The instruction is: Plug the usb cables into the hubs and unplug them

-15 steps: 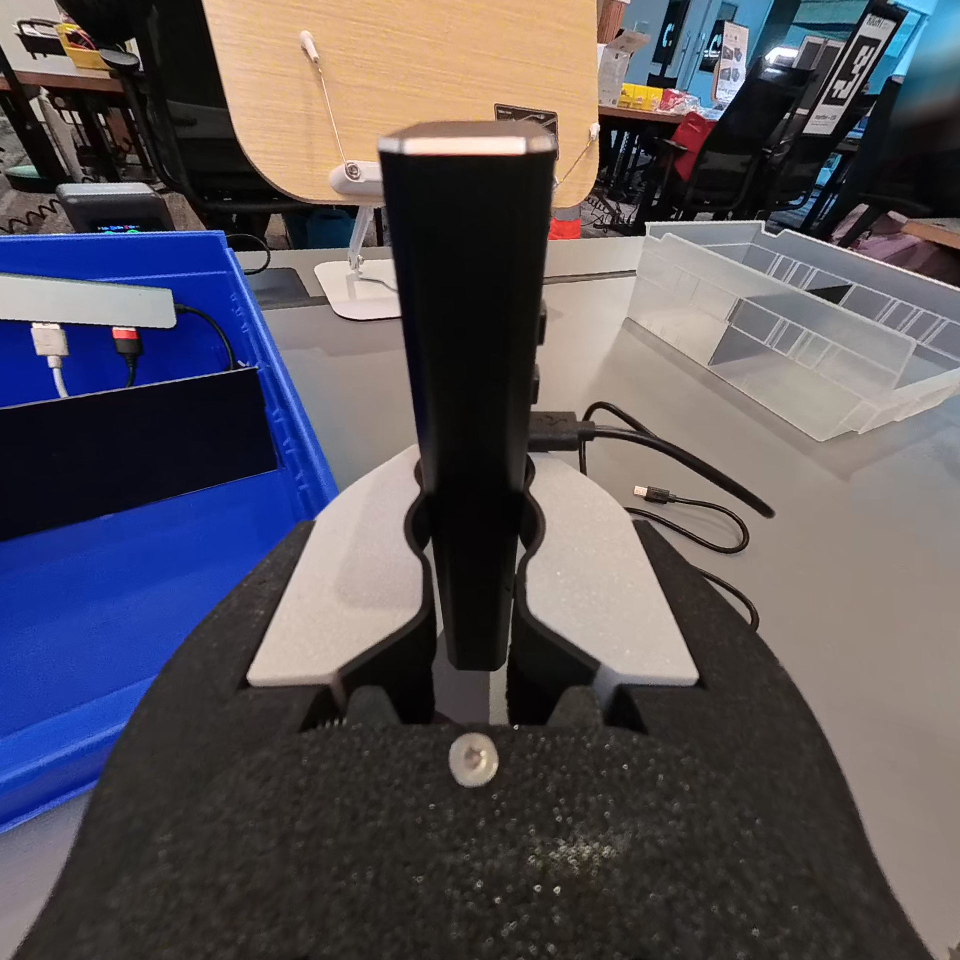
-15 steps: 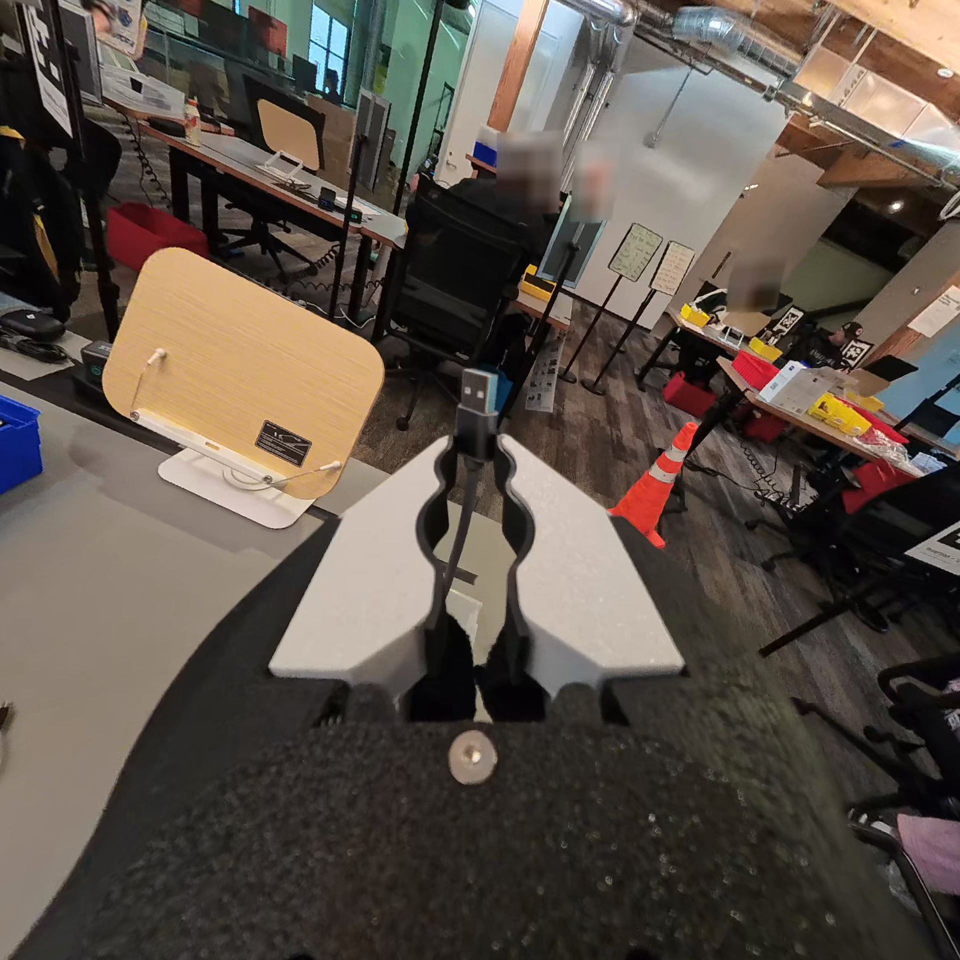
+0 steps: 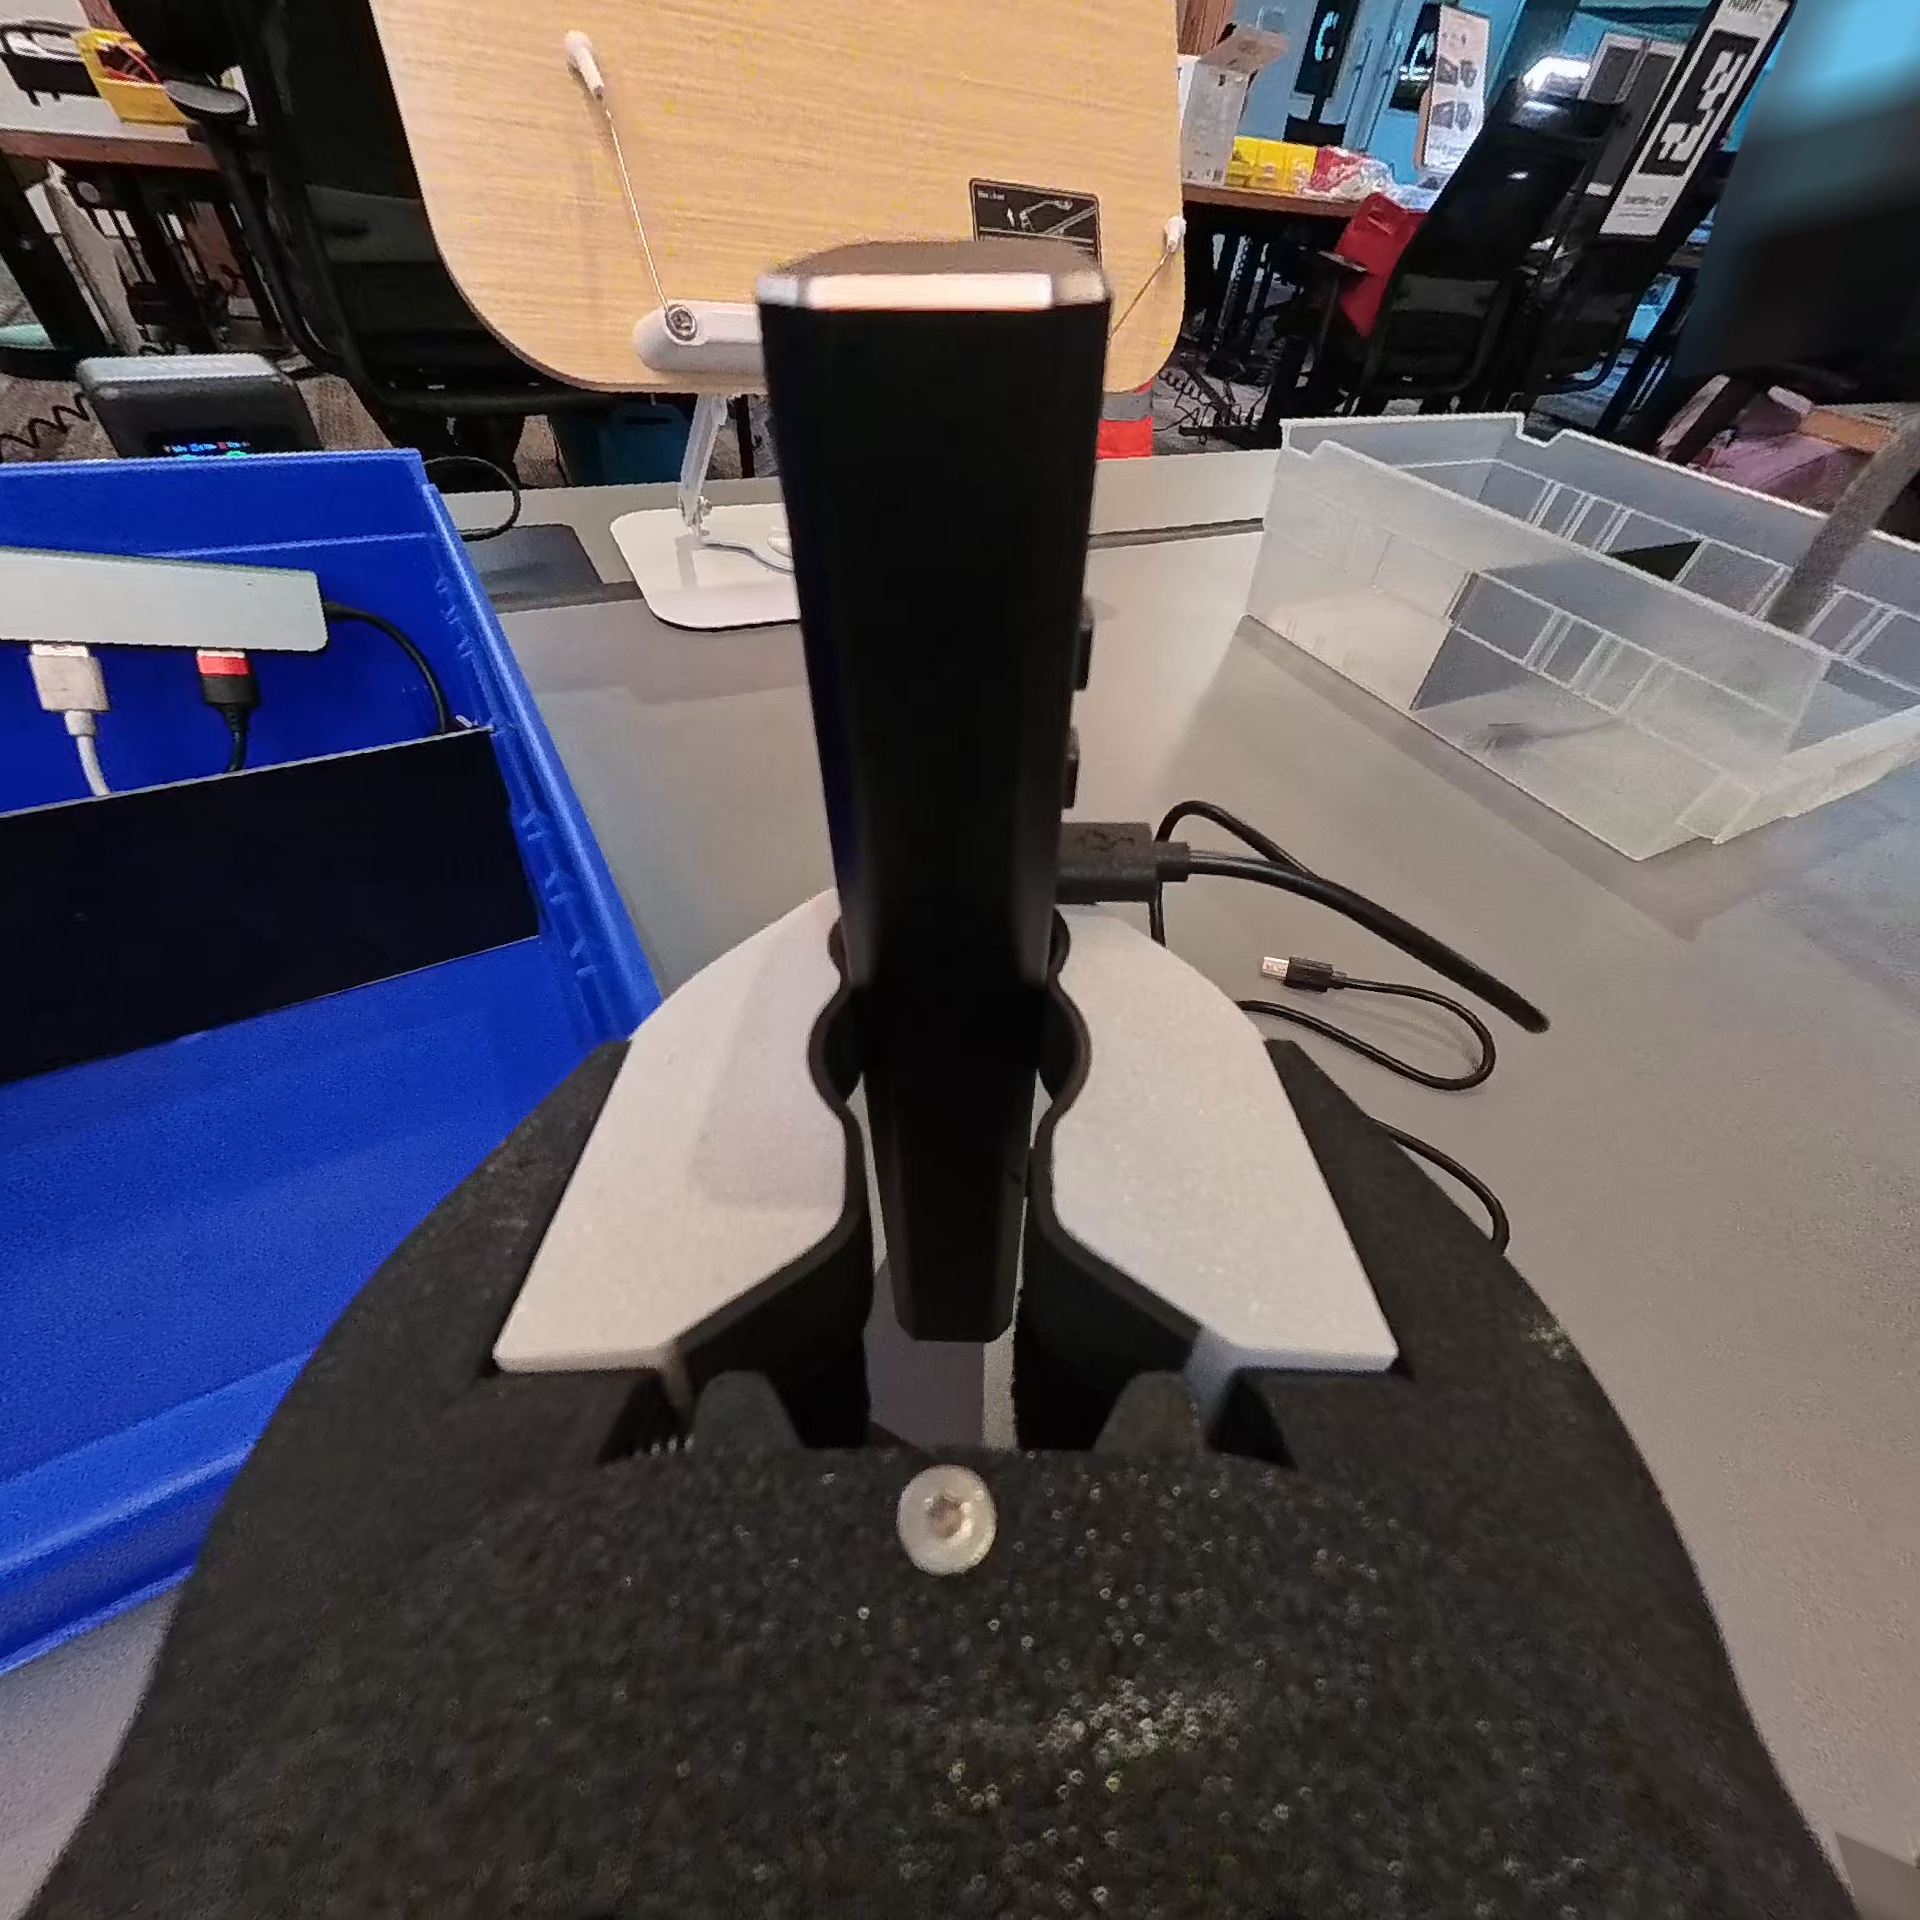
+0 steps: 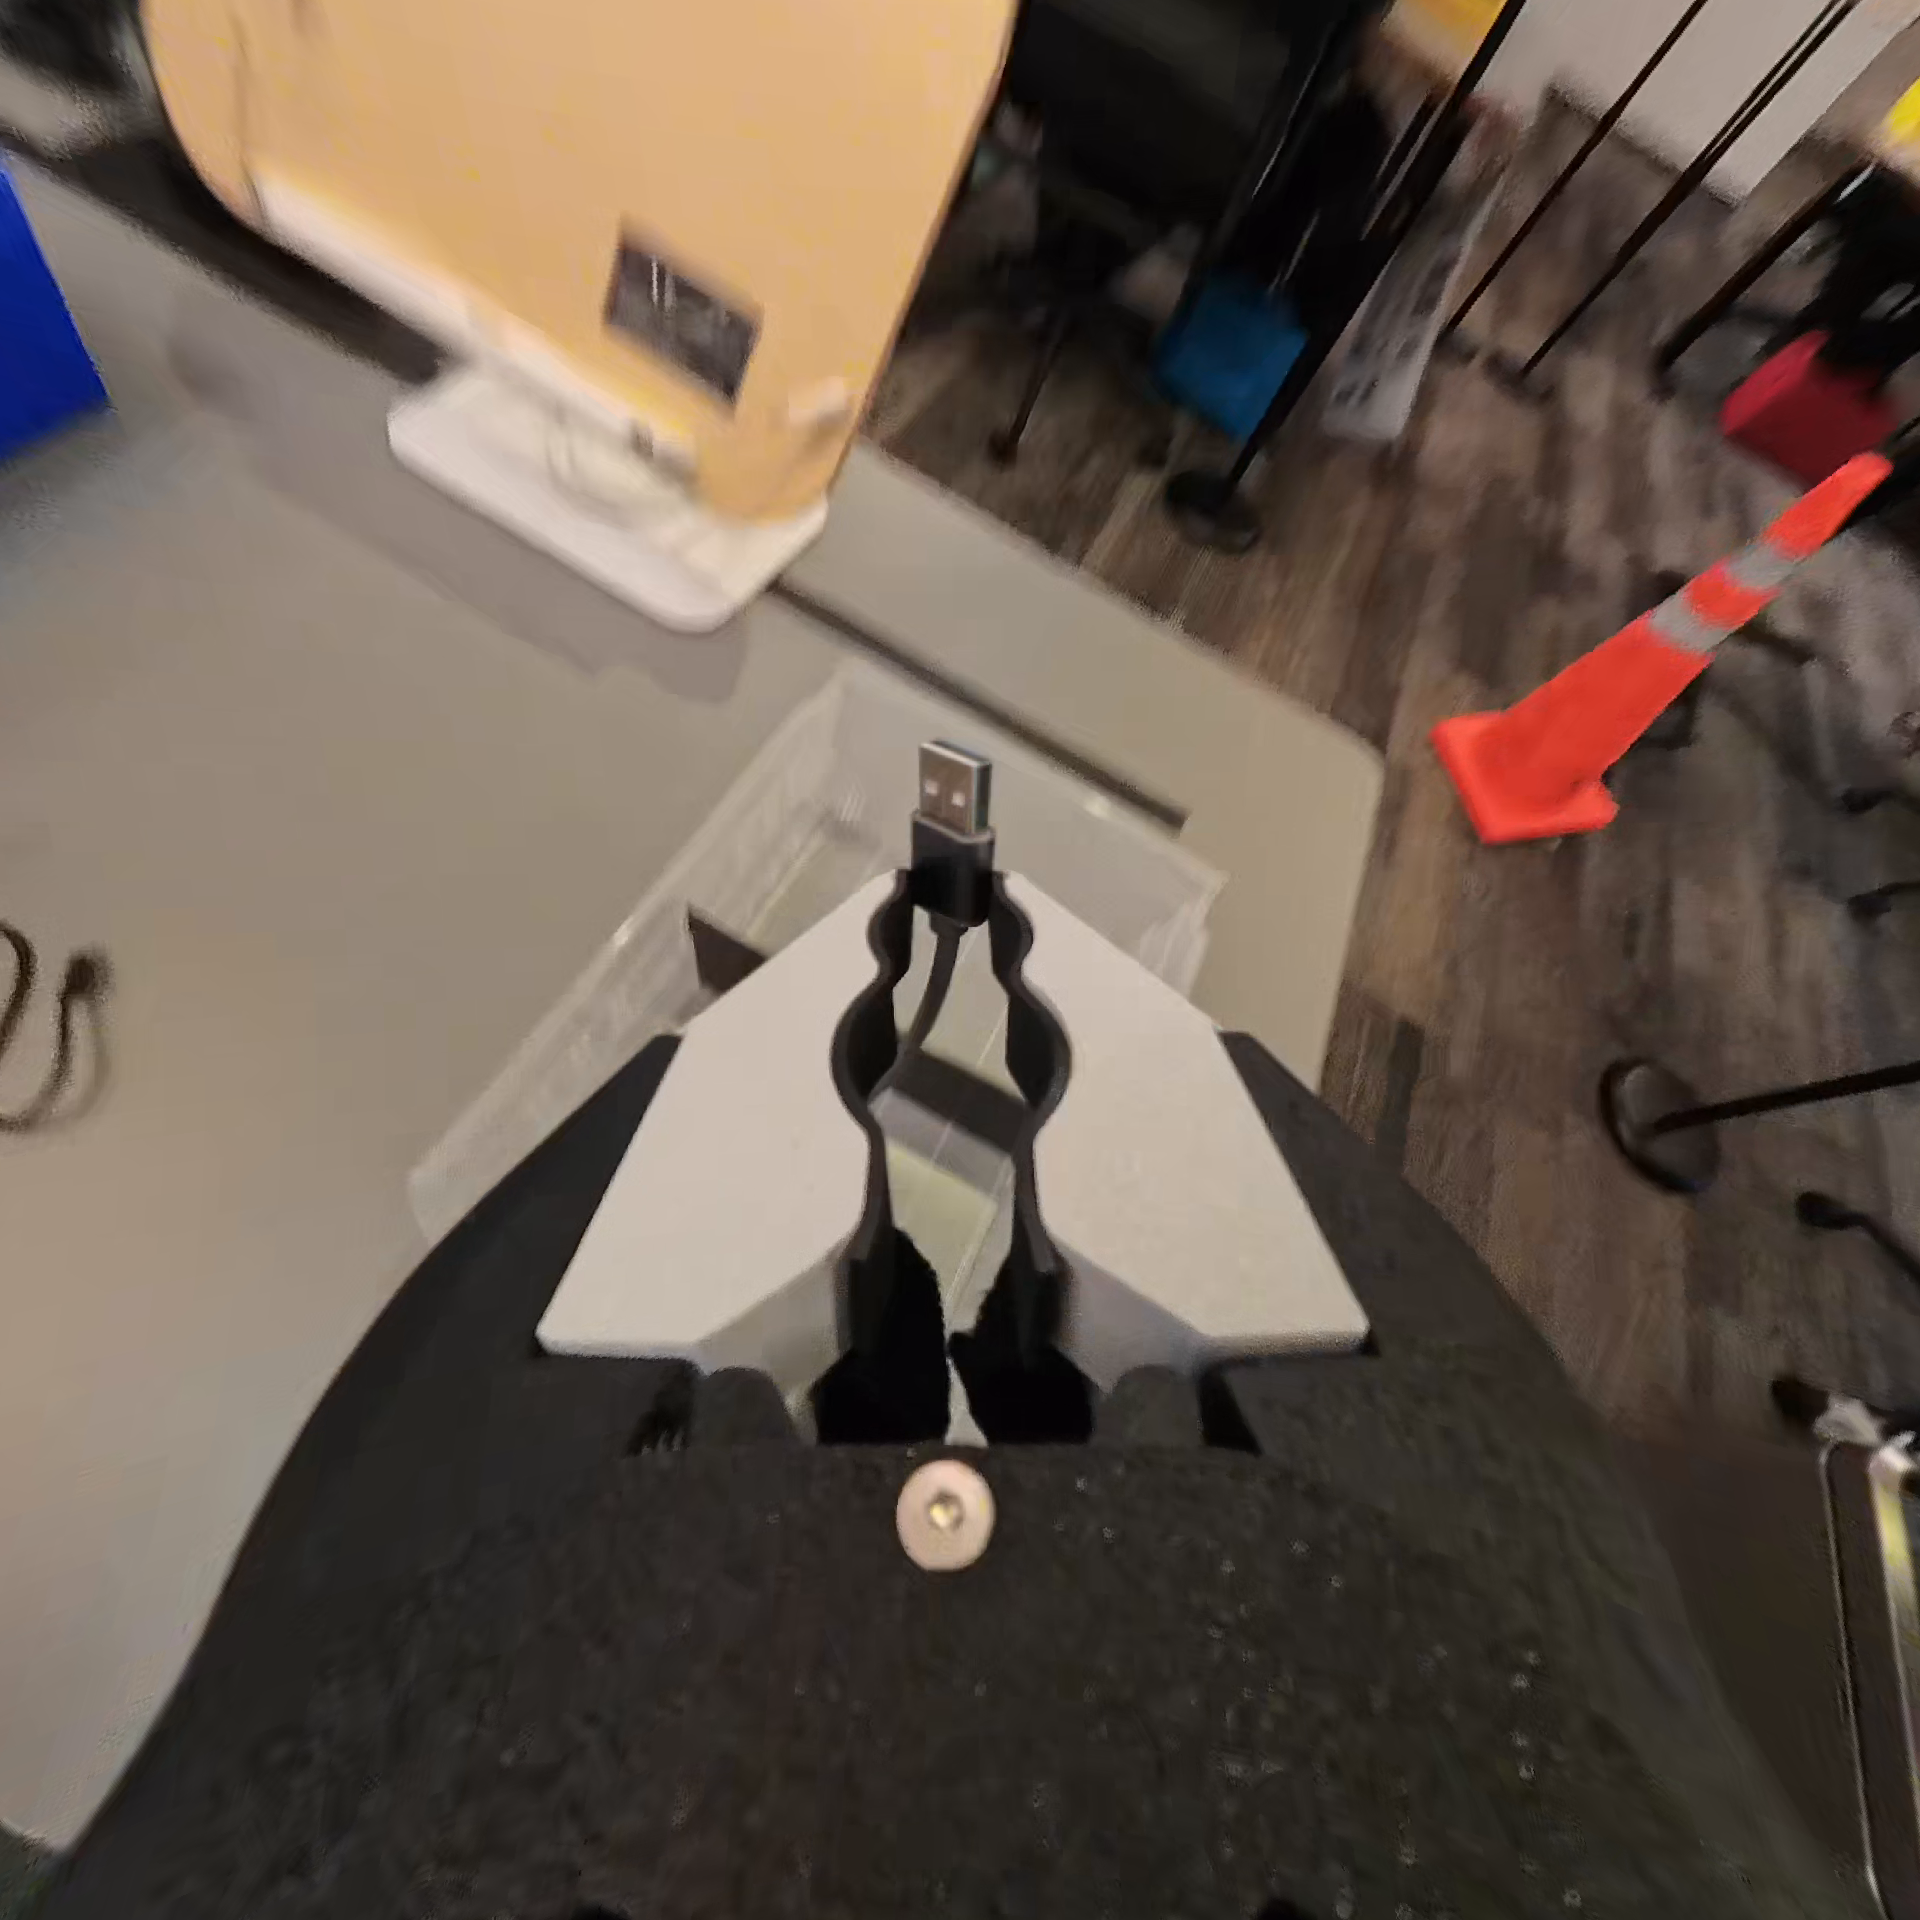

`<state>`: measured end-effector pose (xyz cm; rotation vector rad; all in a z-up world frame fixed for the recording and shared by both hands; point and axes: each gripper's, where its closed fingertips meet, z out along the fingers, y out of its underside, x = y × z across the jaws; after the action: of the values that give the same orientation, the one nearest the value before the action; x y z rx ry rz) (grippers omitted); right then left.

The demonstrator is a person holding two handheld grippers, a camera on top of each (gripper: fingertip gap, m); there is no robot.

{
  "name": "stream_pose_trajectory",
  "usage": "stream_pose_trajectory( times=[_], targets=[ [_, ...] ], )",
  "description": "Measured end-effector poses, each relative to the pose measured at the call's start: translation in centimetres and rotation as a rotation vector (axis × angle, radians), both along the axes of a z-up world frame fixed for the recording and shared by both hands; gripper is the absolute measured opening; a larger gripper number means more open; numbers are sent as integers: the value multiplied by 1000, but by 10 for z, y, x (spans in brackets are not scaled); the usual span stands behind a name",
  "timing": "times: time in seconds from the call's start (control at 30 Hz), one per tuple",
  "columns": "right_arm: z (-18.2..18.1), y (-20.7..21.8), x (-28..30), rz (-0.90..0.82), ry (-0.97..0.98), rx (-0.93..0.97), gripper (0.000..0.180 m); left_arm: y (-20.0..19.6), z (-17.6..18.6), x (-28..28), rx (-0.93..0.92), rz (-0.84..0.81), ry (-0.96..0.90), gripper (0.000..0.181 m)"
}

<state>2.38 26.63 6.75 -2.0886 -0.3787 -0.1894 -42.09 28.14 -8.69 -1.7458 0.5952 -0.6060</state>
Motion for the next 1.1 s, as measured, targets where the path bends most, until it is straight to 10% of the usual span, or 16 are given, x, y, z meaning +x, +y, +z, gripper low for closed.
stream_pose_trajectory(
  times=[0.23,0.5,0.7,0.83,1.1],
  targets=[
    [-165,-9,-19,98,45,-345,11,-2,-1,3,8,-11,22,30],
    [-226,-4,-29,80,242,-515,40,-5,-2,8,7,-39,30,30],
    [-160,-6,-42,49,217,-266,41,-10,1,16,-24,-83,-42,30],
    [-87,-37,-172,345,402,-5,38,-12,6,30,-39,-97,-111,30],
    [-102,-58,-361,512,412,210,25,-31,6,67,-10,-114,-62,30]
  ],
)
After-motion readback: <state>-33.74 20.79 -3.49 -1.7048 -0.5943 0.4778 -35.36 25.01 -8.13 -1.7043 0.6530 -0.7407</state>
